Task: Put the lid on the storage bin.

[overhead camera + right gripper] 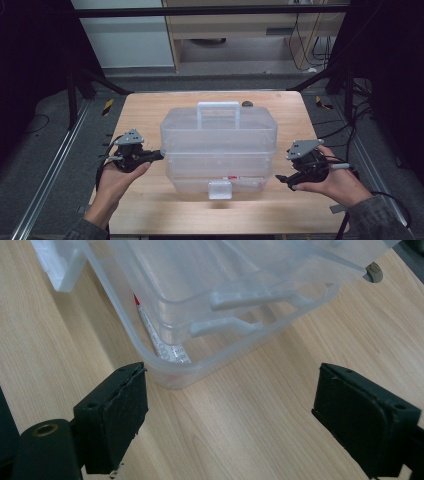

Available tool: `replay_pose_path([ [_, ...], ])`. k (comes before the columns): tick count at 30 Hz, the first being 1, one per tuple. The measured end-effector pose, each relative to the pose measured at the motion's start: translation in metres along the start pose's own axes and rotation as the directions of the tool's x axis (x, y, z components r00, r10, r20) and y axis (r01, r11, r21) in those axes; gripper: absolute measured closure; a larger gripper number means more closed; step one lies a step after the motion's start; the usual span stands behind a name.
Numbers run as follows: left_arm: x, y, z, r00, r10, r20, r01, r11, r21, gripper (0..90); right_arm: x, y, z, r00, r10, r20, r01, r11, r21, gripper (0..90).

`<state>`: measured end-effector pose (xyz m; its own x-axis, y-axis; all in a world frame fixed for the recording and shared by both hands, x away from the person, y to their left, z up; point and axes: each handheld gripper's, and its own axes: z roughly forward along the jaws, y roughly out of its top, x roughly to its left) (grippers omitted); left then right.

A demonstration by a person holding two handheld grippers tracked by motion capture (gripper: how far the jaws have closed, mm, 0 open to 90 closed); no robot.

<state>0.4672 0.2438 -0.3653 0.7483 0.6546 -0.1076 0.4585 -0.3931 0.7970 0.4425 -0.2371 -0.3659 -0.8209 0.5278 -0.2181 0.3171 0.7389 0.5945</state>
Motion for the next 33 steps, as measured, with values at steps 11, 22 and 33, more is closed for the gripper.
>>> replay_pose_path([
  [11,0.0,-0.009,0.002,1.0,-0.003,0.009,0.003,1.0,0.002,89.9,0.0,-0.008,0.0,0.9999,0.013,0.004,-0.013,1.0,0.007,13.4],
  [22,0.0,-0.014,0.003,0.9999,0.004,0.013,-0.004,1.0,0.005,89.9,0.0,-0.015,0.004,0.9997,0.024,0.005,-0.024,1.0,0.011,12.2],
  [33,0.001,-0.023,0.006,0.9995,0.011,0.028,-0.011,0.9998,0.015,89.9,-0.001,-0.021,0.004,0.9992,0.036,0.014,-0.037,0.999,0.014,11.6],
])
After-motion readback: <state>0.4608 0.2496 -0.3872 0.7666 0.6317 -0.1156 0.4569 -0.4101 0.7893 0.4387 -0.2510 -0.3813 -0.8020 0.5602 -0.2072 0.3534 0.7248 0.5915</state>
